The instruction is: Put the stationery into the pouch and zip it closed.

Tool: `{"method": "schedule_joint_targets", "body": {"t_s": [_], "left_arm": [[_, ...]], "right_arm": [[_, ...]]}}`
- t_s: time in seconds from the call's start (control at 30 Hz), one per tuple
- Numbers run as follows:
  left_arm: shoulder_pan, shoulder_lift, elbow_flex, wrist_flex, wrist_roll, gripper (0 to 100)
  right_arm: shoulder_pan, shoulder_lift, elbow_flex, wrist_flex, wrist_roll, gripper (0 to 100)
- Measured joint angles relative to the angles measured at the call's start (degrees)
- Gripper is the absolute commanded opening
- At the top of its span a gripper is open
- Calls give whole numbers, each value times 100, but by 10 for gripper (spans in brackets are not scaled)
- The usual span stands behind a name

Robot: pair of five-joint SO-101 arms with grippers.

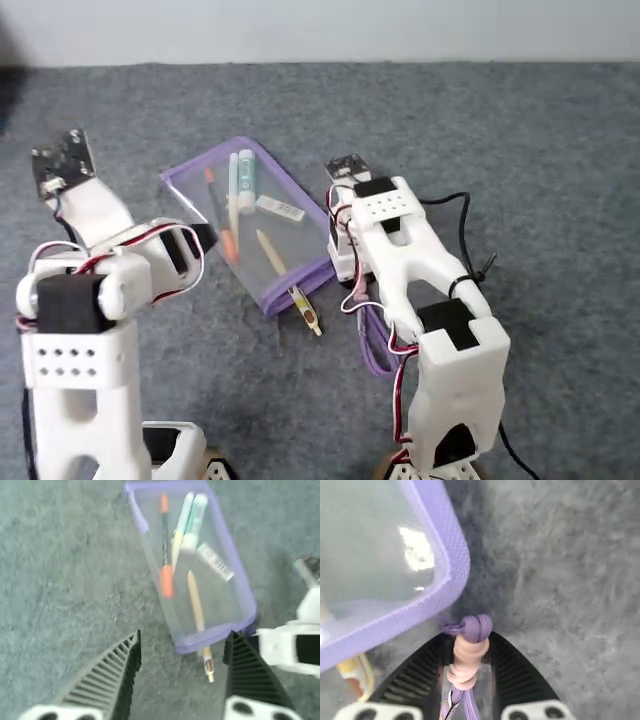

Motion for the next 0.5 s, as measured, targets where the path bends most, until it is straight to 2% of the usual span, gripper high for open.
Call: {"method": "schedule_joint_targets", "body": {"t_s": [0.3, 0.5], "left_arm": [[0, 9, 334, -53, -123, 262], [519, 9, 334, -79, -149, 261]], "right_arm": [[-62, -1415, -765, 457, -149, 8], [-440, -2295, -1248, 457, -185, 8]]}}
